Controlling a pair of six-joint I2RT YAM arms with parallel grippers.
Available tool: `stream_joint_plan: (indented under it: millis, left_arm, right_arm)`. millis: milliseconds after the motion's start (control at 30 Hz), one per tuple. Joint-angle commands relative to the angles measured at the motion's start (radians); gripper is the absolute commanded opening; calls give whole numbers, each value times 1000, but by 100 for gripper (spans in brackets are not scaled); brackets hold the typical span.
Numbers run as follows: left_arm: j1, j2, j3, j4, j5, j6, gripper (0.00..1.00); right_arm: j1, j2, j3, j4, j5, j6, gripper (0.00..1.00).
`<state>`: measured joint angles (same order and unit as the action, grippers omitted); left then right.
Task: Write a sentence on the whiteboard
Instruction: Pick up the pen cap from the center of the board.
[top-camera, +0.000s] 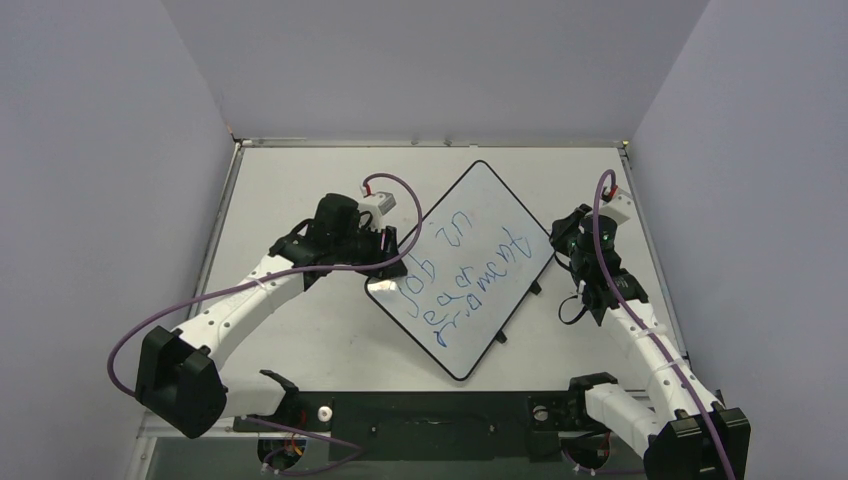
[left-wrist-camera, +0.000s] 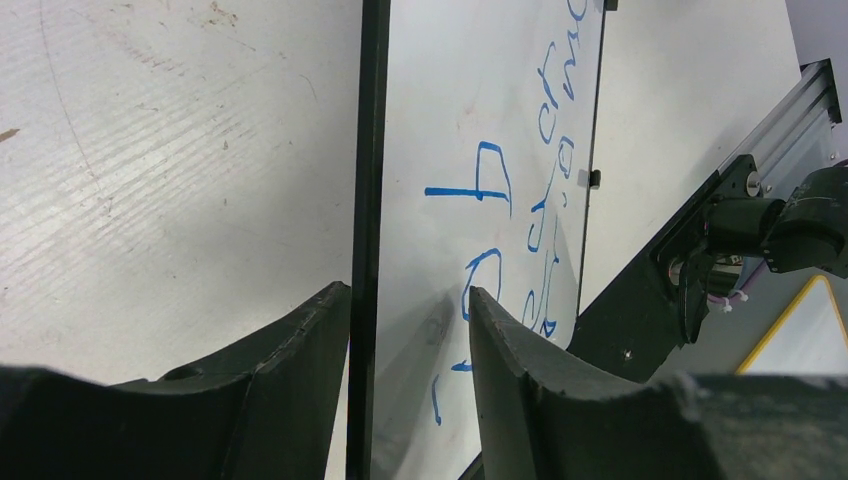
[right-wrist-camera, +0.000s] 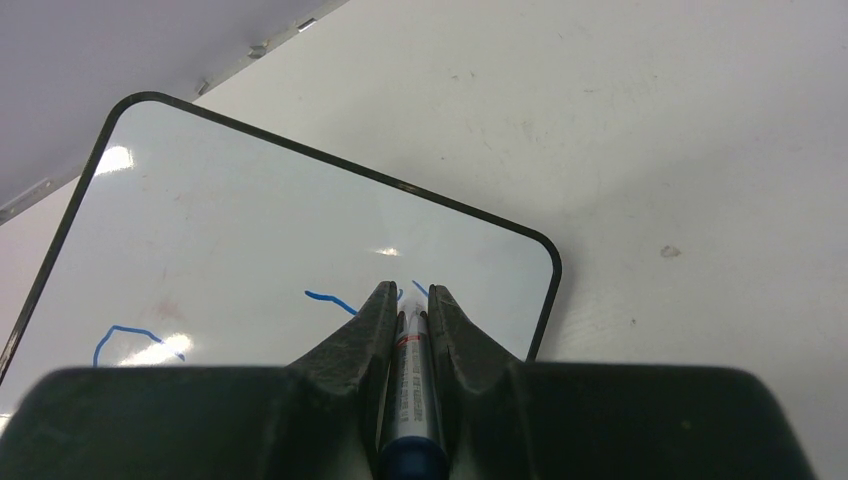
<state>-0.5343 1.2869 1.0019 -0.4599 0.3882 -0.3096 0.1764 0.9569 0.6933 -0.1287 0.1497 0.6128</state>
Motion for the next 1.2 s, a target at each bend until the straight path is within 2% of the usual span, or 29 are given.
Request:
stream_joint_plan:
  millis: [0,67,467,700,833,1000,1167]
  left_arm:
    - [-3,-29,-11,29,0,9,45]
    - [-3,-35,-10,33,-2,8,49]
    - [-3,-57,27,-3,-37,9,56]
    - [-1,-107,77,-76,-154,-12,60]
    - [6,-133,105,-123,-268,-65,60]
    - [67,-166,118,-165,-437,-168,60]
    - [195,-196,75,-185,-489,-255,60]
  right_arm:
    - [-2,-13,-8,29,1,-8,0]
    - [-1,-13,-8,29,1,-9,0]
    - [-2,-31,-5,25,-4,-6,0]
    - [-2,-57,14,10,-22,-4,0]
    - [-2,-69,18,5,-31,-1,0]
    - [-2,-84,21,-2,-30,-6,0]
    - [-2,-92,25,-8,-28,-15,0]
